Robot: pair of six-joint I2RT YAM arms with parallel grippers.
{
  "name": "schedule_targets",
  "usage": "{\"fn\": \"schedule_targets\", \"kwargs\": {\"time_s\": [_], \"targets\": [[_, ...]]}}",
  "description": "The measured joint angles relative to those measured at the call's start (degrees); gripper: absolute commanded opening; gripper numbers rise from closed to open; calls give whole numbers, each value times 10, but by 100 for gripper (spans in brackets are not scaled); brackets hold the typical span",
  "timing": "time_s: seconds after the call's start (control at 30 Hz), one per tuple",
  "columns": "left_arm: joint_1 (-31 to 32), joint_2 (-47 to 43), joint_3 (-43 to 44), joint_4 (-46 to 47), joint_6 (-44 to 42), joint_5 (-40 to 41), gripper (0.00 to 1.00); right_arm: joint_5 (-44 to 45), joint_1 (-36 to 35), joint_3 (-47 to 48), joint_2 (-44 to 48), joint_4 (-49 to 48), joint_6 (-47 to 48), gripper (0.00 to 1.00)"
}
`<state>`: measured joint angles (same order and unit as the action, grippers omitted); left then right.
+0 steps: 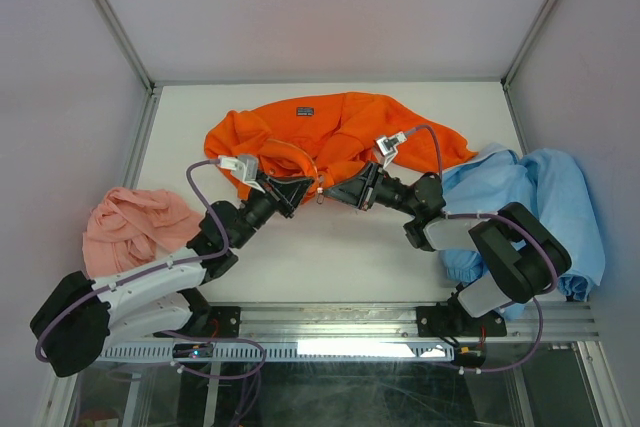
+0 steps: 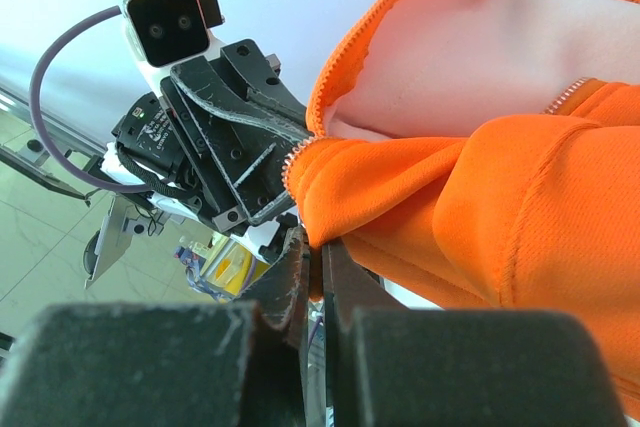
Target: Zip up the jacket
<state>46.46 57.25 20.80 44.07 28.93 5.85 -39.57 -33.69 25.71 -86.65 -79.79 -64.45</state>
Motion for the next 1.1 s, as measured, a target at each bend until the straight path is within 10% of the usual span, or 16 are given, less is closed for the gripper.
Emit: {"fn": "schedule_targets", "kwargs": {"time_s": [1.1], "targets": [[12, -56, -23, -52, -10, 7, 0, -13, 9, 22, 46, 108, 34, 0]]}}
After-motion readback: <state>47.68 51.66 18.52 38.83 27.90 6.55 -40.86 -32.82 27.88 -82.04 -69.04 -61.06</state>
